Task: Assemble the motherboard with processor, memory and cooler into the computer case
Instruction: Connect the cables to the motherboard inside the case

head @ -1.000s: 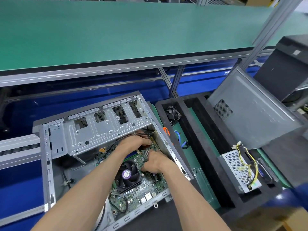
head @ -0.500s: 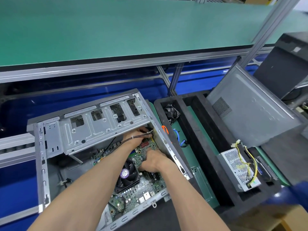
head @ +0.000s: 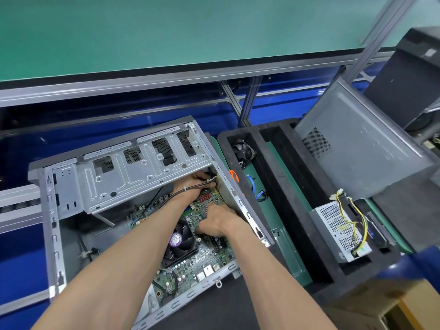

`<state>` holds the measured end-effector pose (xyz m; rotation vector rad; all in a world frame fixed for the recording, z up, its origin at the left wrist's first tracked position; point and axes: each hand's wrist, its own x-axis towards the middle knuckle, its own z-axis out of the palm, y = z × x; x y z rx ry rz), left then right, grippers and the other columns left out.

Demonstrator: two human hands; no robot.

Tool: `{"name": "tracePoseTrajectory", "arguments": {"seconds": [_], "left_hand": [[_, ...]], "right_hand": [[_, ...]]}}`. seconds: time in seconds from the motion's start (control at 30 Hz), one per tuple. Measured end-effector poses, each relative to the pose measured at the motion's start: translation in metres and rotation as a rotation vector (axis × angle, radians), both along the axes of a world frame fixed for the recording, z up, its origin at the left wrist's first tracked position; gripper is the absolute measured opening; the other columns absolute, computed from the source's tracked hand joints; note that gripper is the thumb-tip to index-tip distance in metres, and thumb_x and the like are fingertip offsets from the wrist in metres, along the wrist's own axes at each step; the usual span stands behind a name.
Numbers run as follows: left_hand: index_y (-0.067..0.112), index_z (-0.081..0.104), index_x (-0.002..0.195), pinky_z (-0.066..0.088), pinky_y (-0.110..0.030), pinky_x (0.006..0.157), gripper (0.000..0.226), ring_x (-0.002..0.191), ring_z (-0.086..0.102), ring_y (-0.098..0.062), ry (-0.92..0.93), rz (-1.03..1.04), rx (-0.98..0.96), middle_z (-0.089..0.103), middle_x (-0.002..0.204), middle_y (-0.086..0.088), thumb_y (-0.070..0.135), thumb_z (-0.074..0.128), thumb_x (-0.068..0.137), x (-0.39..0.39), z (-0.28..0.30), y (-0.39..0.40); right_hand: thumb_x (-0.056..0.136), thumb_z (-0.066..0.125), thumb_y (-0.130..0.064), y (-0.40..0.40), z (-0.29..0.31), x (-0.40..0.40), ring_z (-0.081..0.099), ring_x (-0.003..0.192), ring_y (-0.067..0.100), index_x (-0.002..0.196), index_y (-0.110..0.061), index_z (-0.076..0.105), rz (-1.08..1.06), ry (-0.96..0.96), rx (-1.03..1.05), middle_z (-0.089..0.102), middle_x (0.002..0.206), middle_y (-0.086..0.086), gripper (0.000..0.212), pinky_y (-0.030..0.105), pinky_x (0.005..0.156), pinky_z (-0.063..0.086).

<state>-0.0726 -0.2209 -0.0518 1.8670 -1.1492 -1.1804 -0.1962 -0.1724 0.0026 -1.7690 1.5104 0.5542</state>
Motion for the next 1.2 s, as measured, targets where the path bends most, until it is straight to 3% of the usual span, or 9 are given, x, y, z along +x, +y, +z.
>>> {"name": "tracePoseTrajectory", "arguments": {"seconds": [0.07,0.23,0.47,0.67,0.8,1.0,1.2], "left_hand": [[0.049,0.07,0.062,0.045,-0.011,0.069,0.023,0.086,0.065,-0.002,-0.005,-0.014,0.0,0.066,0.072,0.034,0.039,0.089,0.066,0.001,0.0,-0.001],[0.041,0.07,0.068,0.053,-0.03,0.087,0.022,0.096,0.068,-0.015,-0.007,-0.002,-0.049,0.072,0.088,0.016,0.031,0.09,0.068,0.0,-0.006,-0.002],[0.033,0.078,0.091,0.053,-0.026,0.085,0.021,0.093,0.066,-0.01,-0.069,-0.037,-0.024,0.073,0.099,0.014,0.04,0.085,0.072,0.002,-0.005,0.001],[0.042,0.07,0.075,0.042,-0.011,0.063,0.012,0.087,0.064,-0.006,-0.125,-0.035,-0.019,0.067,0.088,0.021,0.037,0.08,0.077,0.0,0.002,0.003],[0.046,0.062,0.068,0.04,-0.012,0.063,0.023,0.084,0.061,-0.006,-0.183,-0.079,-0.037,0.065,0.09,0.02,0.036,0.079,0.08,0.0,0.003,0.003],[0.047,0.06,0.073,0.041,-0.018,0.065,0.021,0.086,0.062,-0.008,-0.224,-0.103,-0.044,0.065,0.092,0.018,0.045,0.081,0.076,-0.001,0.004,0.003],[0.051,0.056,0.07,0.037,-0.013,0.058,0.024,0.085,0.06,-0.01,-0.269,-0.105,-0.076,0.062,0.09,0.019,0.043,0.075,0.083,0.0,0.002,0.006]], "right_hand": [[0.089,0.061,-0.034,0.0,0.002,0.0,0.044,0.134,0.04,0.149,-0.007,0.031,-0.003,-0.001,-0.005,0.035,0.152,0.023,0.073,0.042,0.105,0.042],[0.089,0.06,-0.031,0.0,0.005,0.001,0.047,0.129,0.039,0.143,-0.005,0.04,-0.007,-0.005,-0.011,0.041,0.148,0.022,0.063,0.041,0.101,0.045],[0.089,0.06,-0.031,0.001,0.007,0.002,0.043,0.133,0.04,0.146,-0.006,0.037,-0.015,-0.001,-0.009,0.036,0.151,0.023,0.066,0.043,0.105,0.042],[0.09,0.06,-0.03,0.001,0.008,0.0,0.046,0.131,0.04,0.148,-0.007,0.035,-0.01,-0.01,-0.012,0.036,0.151,0.022,0.067,0.042,0.102,0.045],[0.088,0.061,-0.03,0.001,0.007,0.001,0.05,0.127,0.038,0.143,-0.006,0.041,-0.013,-0.018,-0.017,0.043,0.147,0.021,0.063,0.04,0.099,0.047],[0.088,0.061,-0.031,0.002,0.008,0.001,0.045,0.132,0.039,0.146,-0.006,0.037,-0.014,-0.014,-0.011,0.039,0.149,0.022,0.067,0.042,0.104,0.044],[0.089,0.06,-0.03,0.002,0.009,0.0,0.046,0.13,0.039,0.144,-0.007,0.039,-0.012,-0.017,-0.015,0.039,0.149,0.021,0.064,0.043,0.103,0.045]]}}
